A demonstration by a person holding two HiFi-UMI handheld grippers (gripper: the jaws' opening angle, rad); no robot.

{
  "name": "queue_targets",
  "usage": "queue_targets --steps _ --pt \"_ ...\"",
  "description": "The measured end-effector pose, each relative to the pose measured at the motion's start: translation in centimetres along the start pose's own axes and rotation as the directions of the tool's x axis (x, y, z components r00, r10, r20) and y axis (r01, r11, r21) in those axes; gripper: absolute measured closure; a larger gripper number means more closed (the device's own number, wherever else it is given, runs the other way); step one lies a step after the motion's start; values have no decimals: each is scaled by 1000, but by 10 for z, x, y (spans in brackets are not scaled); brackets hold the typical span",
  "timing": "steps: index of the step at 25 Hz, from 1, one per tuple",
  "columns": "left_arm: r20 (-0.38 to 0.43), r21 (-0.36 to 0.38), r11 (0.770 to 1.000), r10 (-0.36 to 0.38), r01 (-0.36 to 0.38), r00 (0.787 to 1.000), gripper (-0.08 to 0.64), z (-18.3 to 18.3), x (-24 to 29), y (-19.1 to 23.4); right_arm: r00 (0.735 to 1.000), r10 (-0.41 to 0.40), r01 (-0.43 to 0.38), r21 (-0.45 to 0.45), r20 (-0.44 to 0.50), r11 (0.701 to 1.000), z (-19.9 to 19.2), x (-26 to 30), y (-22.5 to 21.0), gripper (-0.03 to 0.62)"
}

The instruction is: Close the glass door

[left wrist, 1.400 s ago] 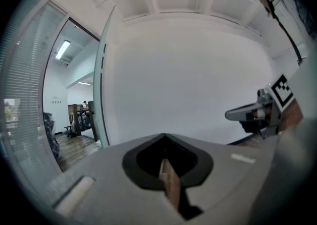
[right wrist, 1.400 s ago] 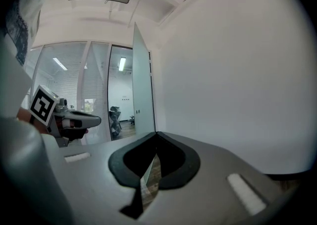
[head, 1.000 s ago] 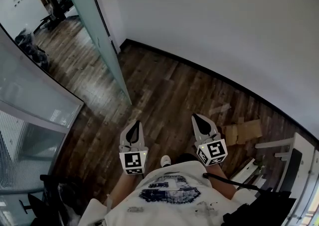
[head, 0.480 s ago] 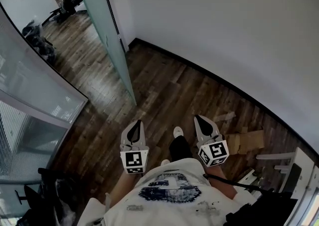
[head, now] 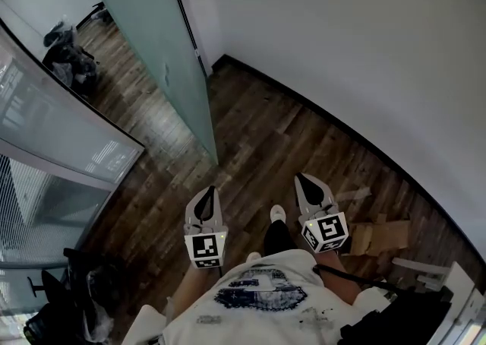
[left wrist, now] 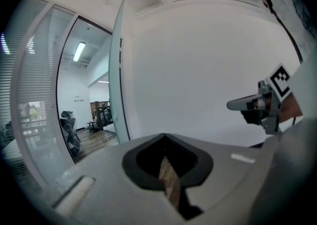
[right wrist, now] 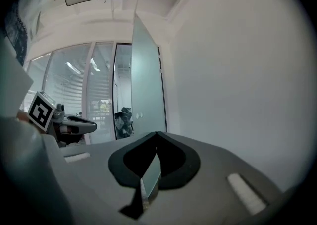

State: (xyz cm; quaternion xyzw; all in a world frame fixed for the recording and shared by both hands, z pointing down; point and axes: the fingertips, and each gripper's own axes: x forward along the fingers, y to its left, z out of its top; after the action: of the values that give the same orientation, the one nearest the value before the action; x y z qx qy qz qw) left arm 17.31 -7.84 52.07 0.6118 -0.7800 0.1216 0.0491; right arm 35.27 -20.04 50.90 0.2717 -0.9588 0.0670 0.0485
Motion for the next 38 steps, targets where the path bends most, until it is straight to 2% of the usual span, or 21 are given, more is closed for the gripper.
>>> queue_targets --steps 12,22,28,33,38 --pt "-65 5 993 116 -116 991 558 14 67 7 991 134 -133 39 -29 990 1 81 -51 594" --pt "-56 19 977 214 -213 975 558 36 110 10 967 254 -253 37 -23 967 10 132 -77 594" --pt "-67 16 951 309 -309 949 558 40 107 16 923 383 -383 19 -35 924 10 168 -67 594" --pt "-107 7 907 419 -421 902 558 29 85 39 865 500 -501 -4 -52 866 9 202 -35 594" --pt "-120 -9 874 480 -485 869 558 16 72 66 823 566 -568 -43 -56 822 12 239 -3 594"
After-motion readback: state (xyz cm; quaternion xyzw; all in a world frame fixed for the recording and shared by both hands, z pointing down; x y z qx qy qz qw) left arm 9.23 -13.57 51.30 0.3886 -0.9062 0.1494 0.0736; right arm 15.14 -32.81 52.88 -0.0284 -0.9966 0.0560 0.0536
